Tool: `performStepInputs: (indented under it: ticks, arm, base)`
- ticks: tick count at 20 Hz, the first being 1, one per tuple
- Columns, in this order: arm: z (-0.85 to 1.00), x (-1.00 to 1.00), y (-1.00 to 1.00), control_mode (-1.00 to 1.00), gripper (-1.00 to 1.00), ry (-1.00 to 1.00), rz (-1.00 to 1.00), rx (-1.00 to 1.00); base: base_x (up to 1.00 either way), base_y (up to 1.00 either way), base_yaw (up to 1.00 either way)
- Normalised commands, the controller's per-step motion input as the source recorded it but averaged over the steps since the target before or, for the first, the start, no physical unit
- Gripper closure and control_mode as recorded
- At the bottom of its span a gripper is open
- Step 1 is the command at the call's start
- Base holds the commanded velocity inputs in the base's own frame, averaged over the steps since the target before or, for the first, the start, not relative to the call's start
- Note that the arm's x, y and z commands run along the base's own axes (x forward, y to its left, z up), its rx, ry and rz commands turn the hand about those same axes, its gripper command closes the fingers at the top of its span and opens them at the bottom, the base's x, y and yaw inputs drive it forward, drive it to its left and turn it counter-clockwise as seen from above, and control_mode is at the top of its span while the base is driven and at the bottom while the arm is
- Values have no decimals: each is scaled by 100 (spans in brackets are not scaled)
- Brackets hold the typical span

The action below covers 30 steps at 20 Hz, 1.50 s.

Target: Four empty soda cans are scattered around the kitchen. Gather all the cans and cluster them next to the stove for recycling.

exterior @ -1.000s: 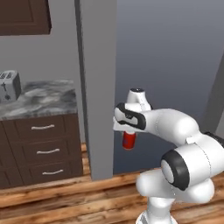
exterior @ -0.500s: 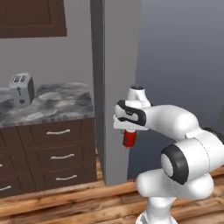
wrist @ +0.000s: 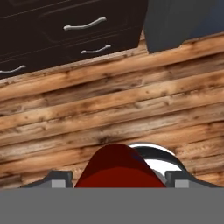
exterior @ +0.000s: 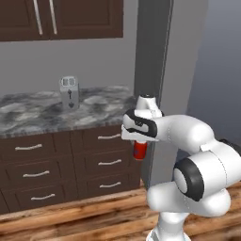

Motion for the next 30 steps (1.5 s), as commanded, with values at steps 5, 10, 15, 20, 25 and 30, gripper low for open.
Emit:
performStepInputs:
  ticks: [5, 10, 15, 20, 25, 30]
  arm:
    - [0, 0, 0, 100, 100, 0, 0, 0]
    - [0, 0, 0, 100, 100, 0, 0, 0]
    - [0, 0, 0, 100, 100, 0, 0, 0]
    - [0, 0, 0, 100, 100, 0, 0, 0]
    - [0, 0, 0, 100, 100, 0, 0, 0]
    - [0, 0, 0, 100, 100, 0, 0, 0]
  base:
    - [9, 100, -4]
    - [10, 100, -3]
    - [18, 100, -2]
    - [24, 100, 0]
    - [35, 95, -1]
    - [53, 71, -4]
